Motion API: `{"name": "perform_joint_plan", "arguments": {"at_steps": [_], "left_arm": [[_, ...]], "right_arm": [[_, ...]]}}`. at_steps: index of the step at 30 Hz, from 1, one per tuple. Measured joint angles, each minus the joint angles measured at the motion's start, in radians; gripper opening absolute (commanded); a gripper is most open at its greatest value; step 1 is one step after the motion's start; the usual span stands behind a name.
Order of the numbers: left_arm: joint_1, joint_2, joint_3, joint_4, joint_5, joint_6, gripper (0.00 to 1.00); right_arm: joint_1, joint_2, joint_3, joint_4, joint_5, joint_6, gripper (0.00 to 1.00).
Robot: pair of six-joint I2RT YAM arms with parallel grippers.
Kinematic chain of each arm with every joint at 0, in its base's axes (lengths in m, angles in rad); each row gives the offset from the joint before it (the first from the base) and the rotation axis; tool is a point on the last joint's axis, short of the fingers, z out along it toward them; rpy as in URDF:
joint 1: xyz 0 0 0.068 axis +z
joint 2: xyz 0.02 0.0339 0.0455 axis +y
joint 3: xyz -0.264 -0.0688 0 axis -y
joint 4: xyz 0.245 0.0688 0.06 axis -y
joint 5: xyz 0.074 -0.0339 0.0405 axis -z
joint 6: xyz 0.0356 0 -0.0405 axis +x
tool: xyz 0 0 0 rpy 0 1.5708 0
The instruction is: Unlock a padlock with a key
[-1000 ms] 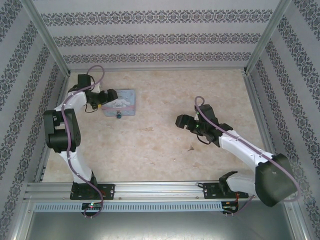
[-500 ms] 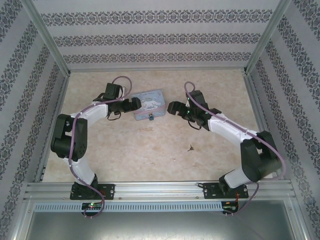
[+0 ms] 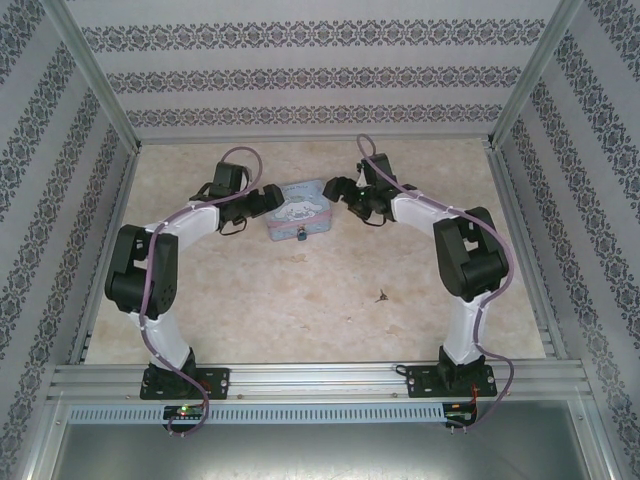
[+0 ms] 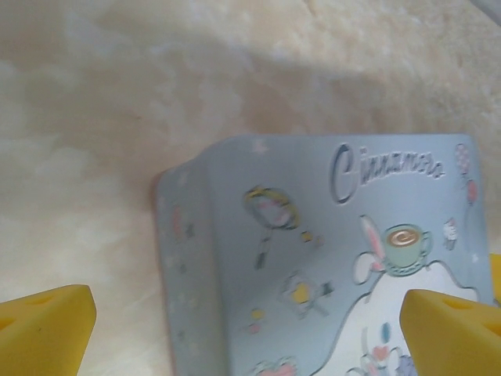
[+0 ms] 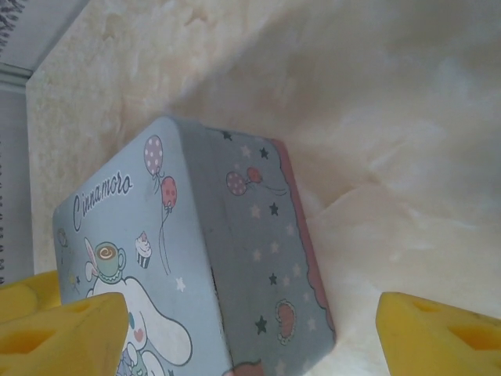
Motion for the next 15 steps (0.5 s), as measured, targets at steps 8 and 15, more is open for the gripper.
{"name": "perform_joint_plan", "arguments": {"at_steps": [8, 15], "left_arm": [[-0.068, 0.033, 0.038, 0.0, 0.0, -0.012, 1.0], [-0.12, 0.032, 0.038, 0.0, -0.029, -0.016, 1.0]], "right_arm": [[0.046, 0.003, -0.007, 0.051, -0.046, 0.025, 0.82], [0.051, -0.095, -0.159, 0.119, -0.052, 0.04, 0.82]]}}
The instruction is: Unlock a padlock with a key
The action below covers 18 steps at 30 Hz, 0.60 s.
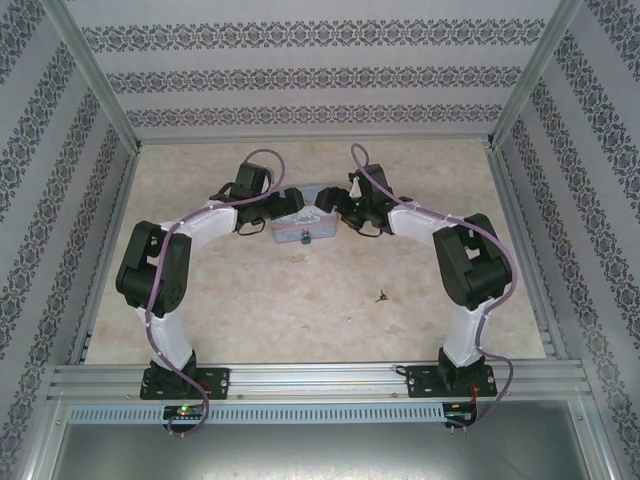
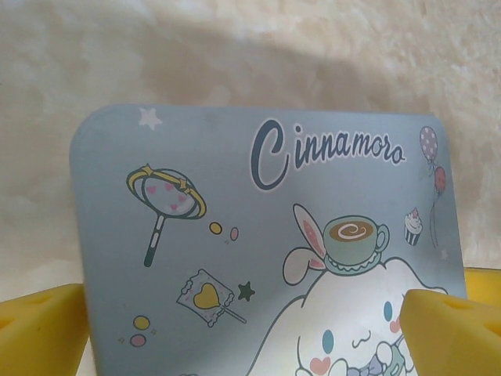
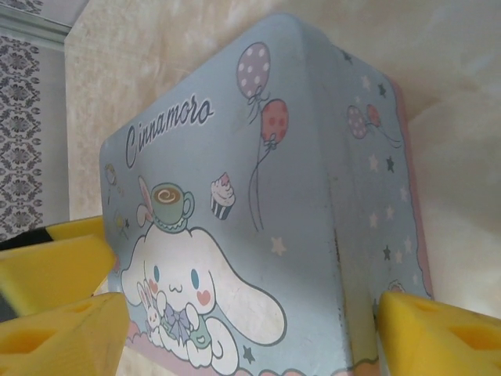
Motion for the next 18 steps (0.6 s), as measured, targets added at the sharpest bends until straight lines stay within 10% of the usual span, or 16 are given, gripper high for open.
{"name": "perform_joint_plan", "arguments": {"at_steps": [18], "left_arm": [[-0.184, -0.114, -0.165, 0.061, -0.095, -0.061, 1.0]], "right_arm": [[0.008, -0.284, -0.327, 0.047, 0.09, 0.024, 0.85]]}}
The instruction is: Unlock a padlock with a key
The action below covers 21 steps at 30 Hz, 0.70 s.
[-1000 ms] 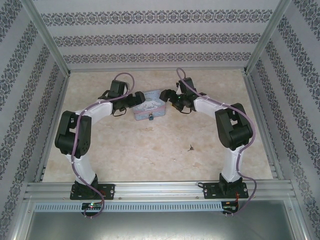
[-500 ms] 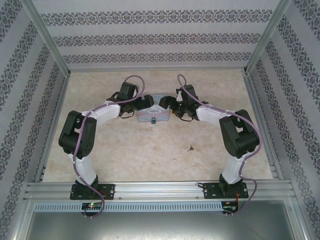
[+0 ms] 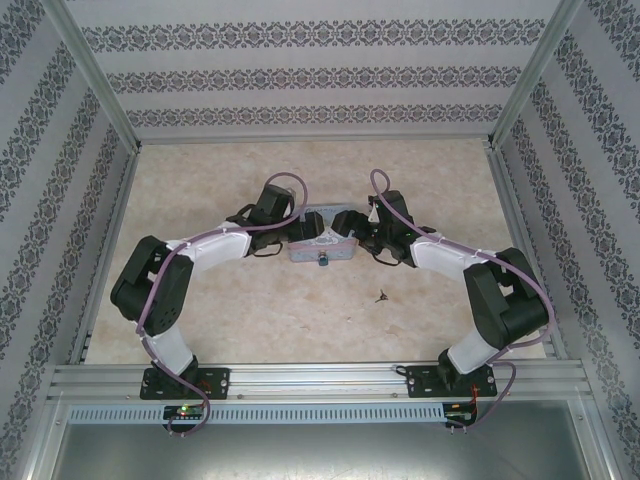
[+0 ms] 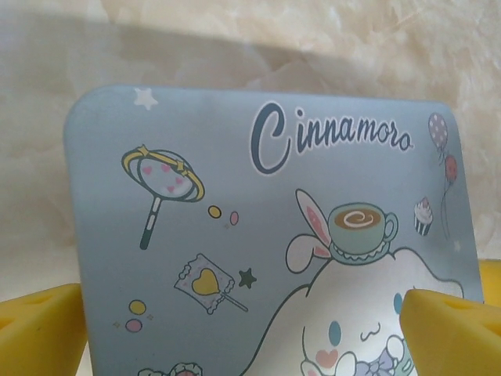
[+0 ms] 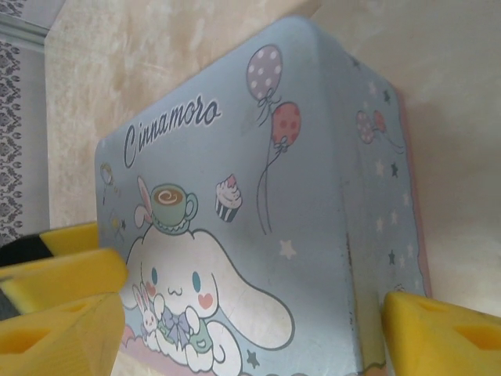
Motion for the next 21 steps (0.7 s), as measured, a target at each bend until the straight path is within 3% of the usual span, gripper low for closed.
{"name": "perform_joint_plan", "arguments": {"at_steps": [4, 6, 13, 16, 21], "left_arm": [[-0.004, -0.005, -0.023, 0.013, -0.018, -0.013, 0.99], [-0.008, -0.005, -0.024, 0.013, -0.031, -0.014, 0.99], [0.045, -0.075, -0.03, 0.01, -0.053, -0.01, 0.99], [0.074, -0.159, -0.03, 0.006, -0.057, 0.009, 0.99], [0.075, -0.243, -0.03, -0.019, -0.021, 0.012, 0.99]], "right_arm": [[0.0, 0.0, 0.0, 0.007, 0.0, 0.002, 0.88], [0.0, -0.001, 0.0, 0.009, 0.002, 0.01, 0.98], [-0.013, -0.149, -0.063, 0.004, 0.151, 0.005, 0.98], [-0.086, -0.246, -0.099, 0.01, 0.16, 0.01, 0.98], [-0.208, -0.278, -0.114, -0.018, 0.078, -0.006, 0.95]]}}
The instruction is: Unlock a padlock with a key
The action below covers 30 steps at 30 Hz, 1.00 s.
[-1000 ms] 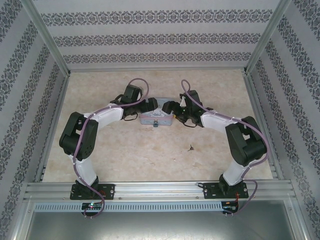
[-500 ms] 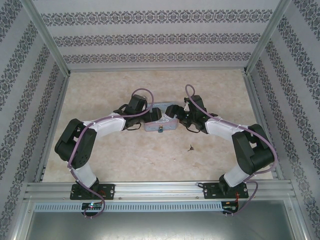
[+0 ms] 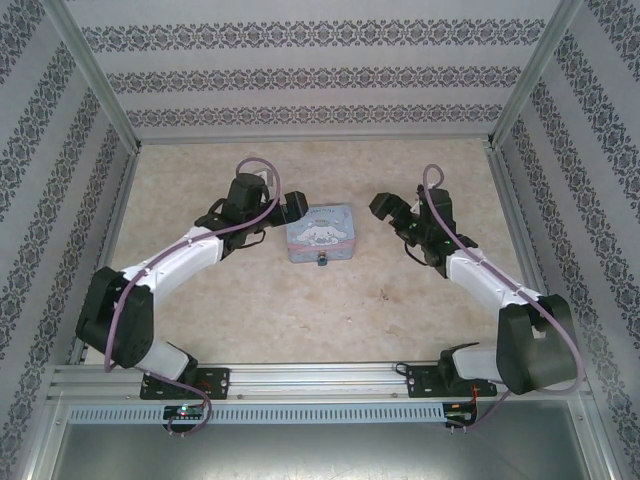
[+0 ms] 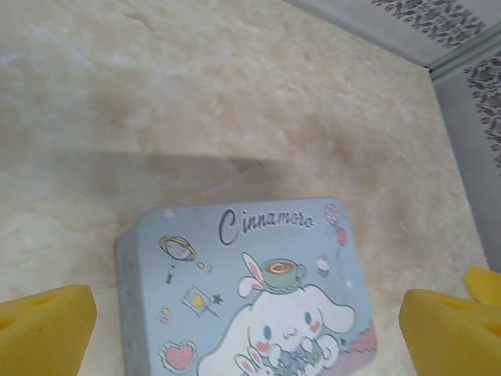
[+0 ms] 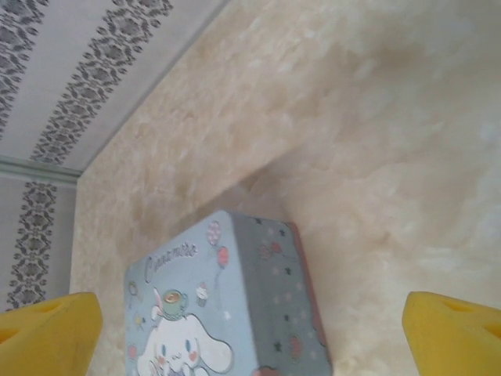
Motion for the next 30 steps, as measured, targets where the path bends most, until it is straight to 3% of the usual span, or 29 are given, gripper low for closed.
{"name": "perform_joint_plan", "arguments": {"at_steps": [7, 18, 30], "left_arm": [[-0.002, -0.073, -0.097, -0.064, 0.022, -0.089, 0.99], [-0.051, -0.114, -0.253, 0.048, 0.114, -0.29, 0.99], [-0.084, -0.084, -0.253, 0.114, 0.135, -0.299, 0.99]], "right_arm": [[0.029, -0.12, -0.06, -0.201, -0.043, -0.005, 0.66], [0.191, -0.164, -0.091, -0.625, 0.2, 0.0, 0.6], [0.302, -0.023, -0.09, -0.673, 0.284, 0.064, 0.51]]}}
